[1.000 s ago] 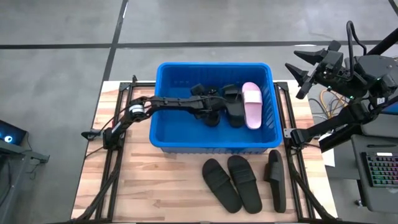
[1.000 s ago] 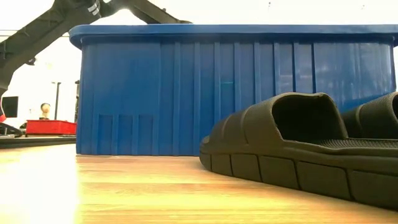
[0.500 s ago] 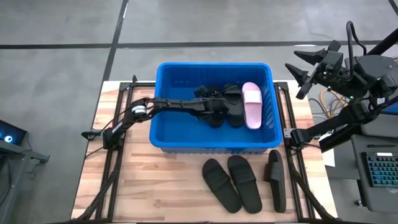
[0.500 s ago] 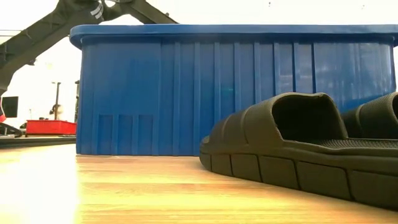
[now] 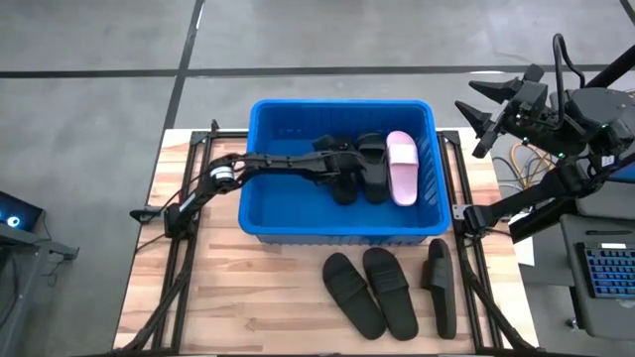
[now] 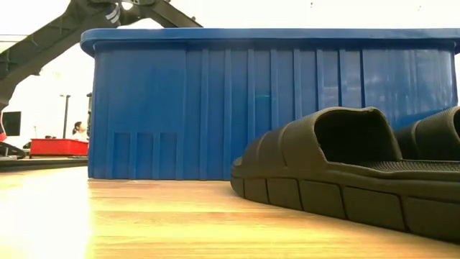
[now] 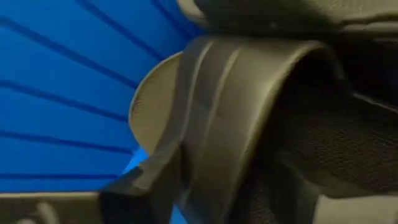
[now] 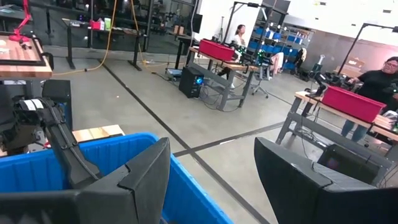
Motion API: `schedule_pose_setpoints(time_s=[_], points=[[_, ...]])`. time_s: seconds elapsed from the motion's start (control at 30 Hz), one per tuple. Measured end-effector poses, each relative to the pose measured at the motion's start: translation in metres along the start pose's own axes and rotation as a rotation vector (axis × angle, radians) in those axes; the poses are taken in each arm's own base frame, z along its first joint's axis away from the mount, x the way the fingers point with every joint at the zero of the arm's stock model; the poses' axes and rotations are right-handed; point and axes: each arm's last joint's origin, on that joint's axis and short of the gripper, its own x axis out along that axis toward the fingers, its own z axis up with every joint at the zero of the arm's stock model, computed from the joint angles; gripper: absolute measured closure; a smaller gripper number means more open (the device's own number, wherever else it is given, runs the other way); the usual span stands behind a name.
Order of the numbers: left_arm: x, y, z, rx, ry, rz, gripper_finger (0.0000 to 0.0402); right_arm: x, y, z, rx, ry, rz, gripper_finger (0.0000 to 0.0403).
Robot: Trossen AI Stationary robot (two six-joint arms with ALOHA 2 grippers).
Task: Pick and place slides into bin
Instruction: Put the black slide into the blue bin
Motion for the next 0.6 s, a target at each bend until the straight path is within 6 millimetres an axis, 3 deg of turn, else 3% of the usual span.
schedule_pose_setpoints(time_s=[0.3,0.6], points=[[-0.023,0.013,0.006,0.117,0.016,-0.105,0.0093,0.0,0.0,0.0,-0.001,0.0,0.0,0.0179],[-0.062,0.042,0.006,0.154,0.1,-0.13,0.0068,0.0,0.0,0.0,-0.001,0.001,0.0,0.0179]])
